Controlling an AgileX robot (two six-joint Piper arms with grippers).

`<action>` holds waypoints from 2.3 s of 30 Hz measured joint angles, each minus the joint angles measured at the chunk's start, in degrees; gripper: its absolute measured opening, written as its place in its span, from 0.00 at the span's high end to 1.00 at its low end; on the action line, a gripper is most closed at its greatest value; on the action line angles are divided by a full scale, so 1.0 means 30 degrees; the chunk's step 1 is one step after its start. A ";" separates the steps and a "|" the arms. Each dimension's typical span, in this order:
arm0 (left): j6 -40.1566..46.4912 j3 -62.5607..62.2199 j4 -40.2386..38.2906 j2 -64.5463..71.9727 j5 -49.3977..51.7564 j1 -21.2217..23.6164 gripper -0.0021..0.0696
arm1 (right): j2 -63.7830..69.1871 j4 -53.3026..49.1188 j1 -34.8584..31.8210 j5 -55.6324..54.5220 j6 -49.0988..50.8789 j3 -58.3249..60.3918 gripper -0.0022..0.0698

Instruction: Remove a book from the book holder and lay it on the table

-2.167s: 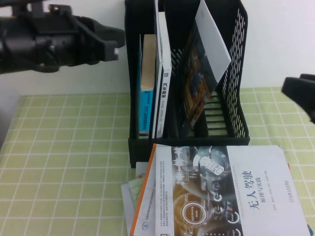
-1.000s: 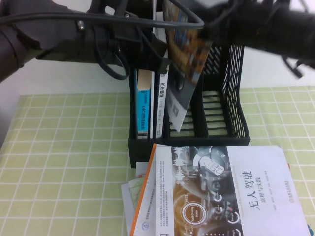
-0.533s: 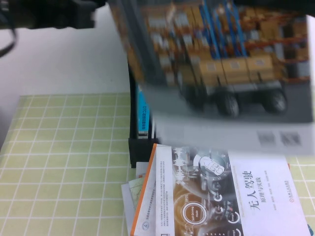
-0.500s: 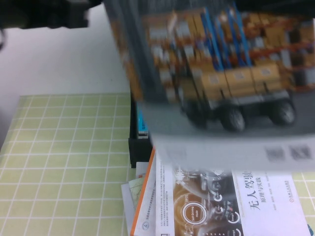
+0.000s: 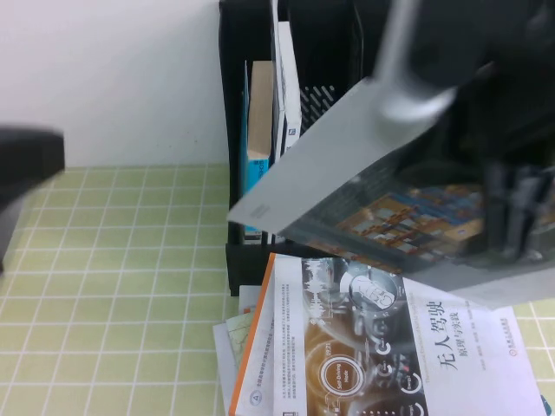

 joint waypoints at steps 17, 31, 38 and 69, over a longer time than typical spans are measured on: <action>-0.2510 0.2566 0.2935 -0.3590 0.0183 0.0000 0.97 | 0.7624 -0.8687 0.6625 -0.0404 0.6382 0.3417 0.95; -0.3263 0.2933 0.3686 -0.3885 0.0596 0.0000 0.97 | 0.7138 -0.5433 0.5718 -0.0790 0.4615 0.6053 0.48; -0.3263 0.5615 0.2847 -0.4023 -0.0187 0.0000 0.97 | 0.5017 -0.1598 0.5681 -0.0511 0.2565 0.6098 0.25; -0.2704 1.5451 0.0534 -0.8147 -0.4317 0.0000 0.97 | -0.7840 -0.3938 0.5681 0.0018 0.5565 0.6108 0.97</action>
